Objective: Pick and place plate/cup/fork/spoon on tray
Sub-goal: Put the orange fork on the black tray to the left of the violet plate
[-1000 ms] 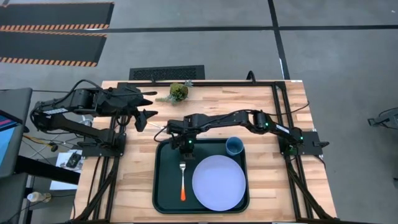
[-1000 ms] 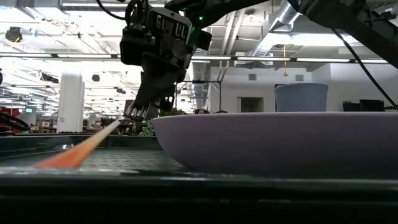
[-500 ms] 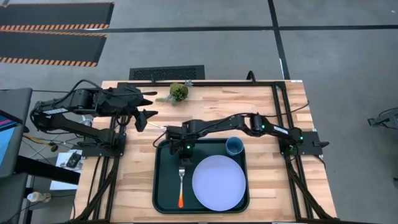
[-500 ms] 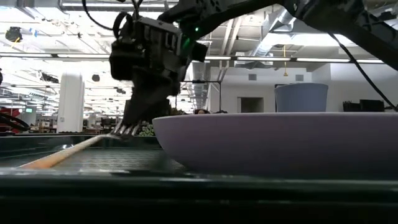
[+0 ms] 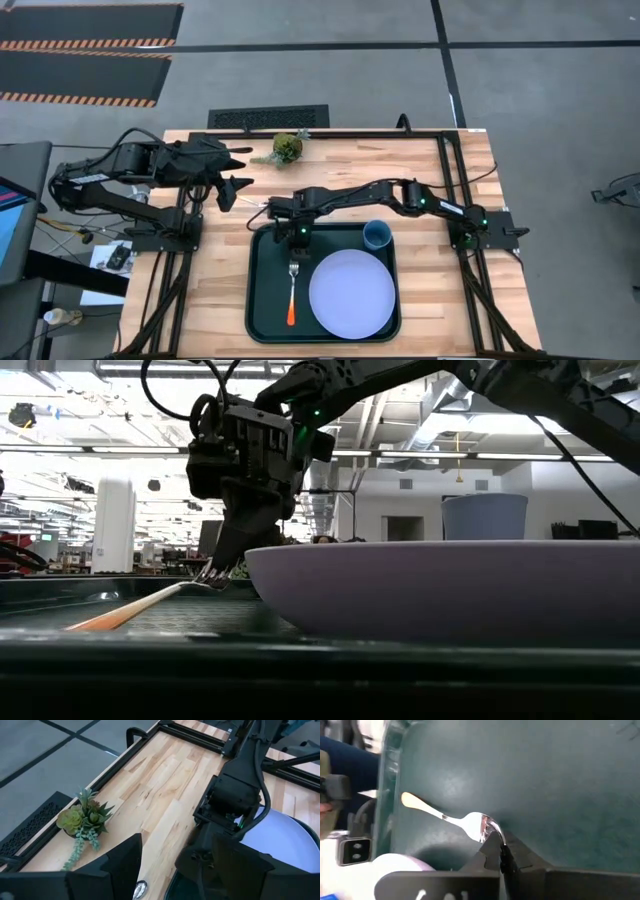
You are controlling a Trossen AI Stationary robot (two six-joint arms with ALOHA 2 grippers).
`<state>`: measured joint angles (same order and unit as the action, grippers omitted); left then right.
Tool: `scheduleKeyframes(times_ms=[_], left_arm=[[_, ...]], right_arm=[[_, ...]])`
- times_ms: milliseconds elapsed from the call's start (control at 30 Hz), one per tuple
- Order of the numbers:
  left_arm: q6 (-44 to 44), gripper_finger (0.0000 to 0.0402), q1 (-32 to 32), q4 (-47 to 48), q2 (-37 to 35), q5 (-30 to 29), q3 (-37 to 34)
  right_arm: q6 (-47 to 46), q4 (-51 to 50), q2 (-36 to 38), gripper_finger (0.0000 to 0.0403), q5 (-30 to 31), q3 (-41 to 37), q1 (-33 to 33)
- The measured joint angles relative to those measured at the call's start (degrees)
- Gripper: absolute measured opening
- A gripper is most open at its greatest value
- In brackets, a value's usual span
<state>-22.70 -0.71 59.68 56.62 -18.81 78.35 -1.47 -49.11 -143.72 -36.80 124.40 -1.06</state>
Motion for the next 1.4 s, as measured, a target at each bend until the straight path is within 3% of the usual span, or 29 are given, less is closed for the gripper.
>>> scheduleKeyframes(times_ms=[333,867,1400], left_arm=[[0.0,0.0225,0.0,0.0,0.0,0.0,0.0],[0.0,0.0225,0.0,0.0,0.0,0.0,0.0],[0.0,0.0225,0.0,0.0,0.0,0.0,0.0]], right_arm=[[1.5,0.6,0.0,0.0016,0.9,0.0,0.1],[2.1,0.6,0.0,0.0051,1.4,-0.1,-0.2],[2.0,0.9,0.0,0.0112,1.1,-0.1,0.2]])
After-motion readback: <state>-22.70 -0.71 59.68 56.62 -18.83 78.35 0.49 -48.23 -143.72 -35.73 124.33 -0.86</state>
